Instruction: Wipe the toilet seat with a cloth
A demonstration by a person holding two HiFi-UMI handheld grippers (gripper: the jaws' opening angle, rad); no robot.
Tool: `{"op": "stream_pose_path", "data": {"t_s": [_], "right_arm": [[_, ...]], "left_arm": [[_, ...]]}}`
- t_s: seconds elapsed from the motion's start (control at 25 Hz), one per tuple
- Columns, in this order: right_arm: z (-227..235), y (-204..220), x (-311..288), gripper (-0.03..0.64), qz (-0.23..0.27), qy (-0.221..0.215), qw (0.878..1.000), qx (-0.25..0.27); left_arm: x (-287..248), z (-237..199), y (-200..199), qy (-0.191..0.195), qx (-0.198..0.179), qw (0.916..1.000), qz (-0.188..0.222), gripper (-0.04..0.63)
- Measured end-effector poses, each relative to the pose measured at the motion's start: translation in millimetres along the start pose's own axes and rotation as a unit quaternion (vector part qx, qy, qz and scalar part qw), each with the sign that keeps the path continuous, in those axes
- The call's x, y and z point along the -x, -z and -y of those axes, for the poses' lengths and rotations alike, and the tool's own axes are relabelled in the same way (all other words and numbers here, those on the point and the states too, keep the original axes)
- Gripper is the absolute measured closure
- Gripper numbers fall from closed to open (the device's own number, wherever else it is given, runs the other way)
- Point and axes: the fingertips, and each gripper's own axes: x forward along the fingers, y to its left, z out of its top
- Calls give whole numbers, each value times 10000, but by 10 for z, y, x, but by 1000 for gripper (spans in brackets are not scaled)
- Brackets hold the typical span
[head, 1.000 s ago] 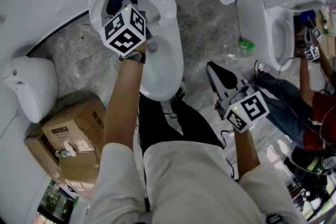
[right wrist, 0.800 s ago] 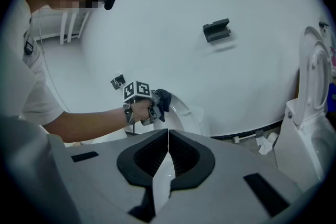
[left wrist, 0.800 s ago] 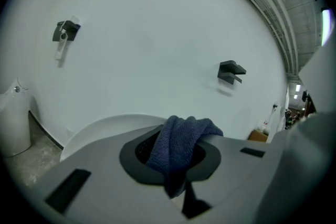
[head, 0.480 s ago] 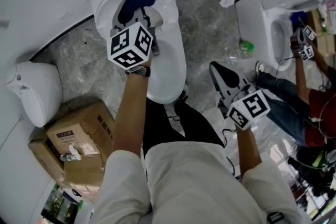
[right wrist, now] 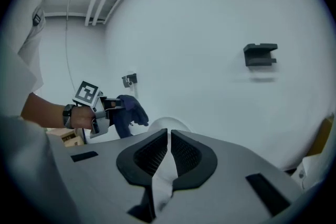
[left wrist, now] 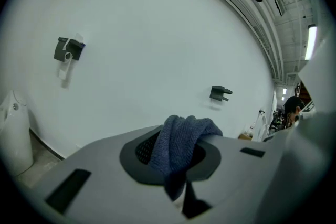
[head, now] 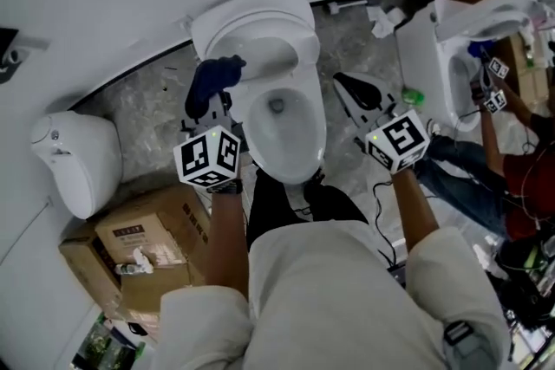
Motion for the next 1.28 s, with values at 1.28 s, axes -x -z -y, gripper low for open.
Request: {"op": "stream_pose_path", "data": {"t_s": [1.28], "right_arm": [[314, 101, -2103, 505, -2251, -489, 9420, 2439]], "left_arm": [[475, -1107, -532, -352, 5, 9985, -416, 565]]}}
